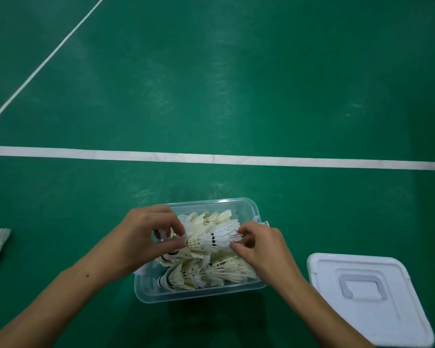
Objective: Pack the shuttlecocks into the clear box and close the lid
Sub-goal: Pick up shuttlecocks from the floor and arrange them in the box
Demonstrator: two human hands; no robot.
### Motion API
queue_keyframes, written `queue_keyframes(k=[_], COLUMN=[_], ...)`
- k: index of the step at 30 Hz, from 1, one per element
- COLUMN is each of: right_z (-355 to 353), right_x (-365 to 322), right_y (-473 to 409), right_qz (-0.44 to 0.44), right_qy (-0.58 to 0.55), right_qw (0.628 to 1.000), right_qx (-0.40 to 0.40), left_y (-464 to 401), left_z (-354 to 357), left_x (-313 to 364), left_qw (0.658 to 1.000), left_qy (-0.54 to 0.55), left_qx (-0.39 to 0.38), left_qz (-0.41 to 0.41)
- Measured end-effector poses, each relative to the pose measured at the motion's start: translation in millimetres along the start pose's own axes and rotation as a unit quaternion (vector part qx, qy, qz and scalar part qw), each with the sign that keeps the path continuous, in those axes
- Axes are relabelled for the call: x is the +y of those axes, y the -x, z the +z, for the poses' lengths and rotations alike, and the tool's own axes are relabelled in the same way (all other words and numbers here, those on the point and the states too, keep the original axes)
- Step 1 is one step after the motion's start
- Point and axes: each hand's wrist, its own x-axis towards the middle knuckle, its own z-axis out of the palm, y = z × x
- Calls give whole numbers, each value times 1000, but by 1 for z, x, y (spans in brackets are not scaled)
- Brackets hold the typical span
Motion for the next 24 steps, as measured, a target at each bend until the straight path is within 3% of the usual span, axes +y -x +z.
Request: queue_keyframes(k=[6, 10, 13, 18, 24], right_z=[-19, -42, -53, -23, 14], right_x=[10, 8, -12, -69, -74], right_y=[3, 11, 16, 8, 14], right_qz=[31, 8, -50, -290, -332], right_qy=[-77, -100, -102, -32, 0], right_qw=[995, 995, 993, 957, 943], right_qx=[-63, -26, 12, -11, 17], left_y=[2, 3, -1, -4, 22], left_z=[7, 2, -1, -10, -14], left_x=[2, 7, 13, 20, 19], left_qw=[995, 1000, 1000, 999, 990], left_qy=[-81, -13, -2, 29, 122], left_qx=[1, -7, 5, 21, 3], left_qz=[50, 18, 17, -20, -72])
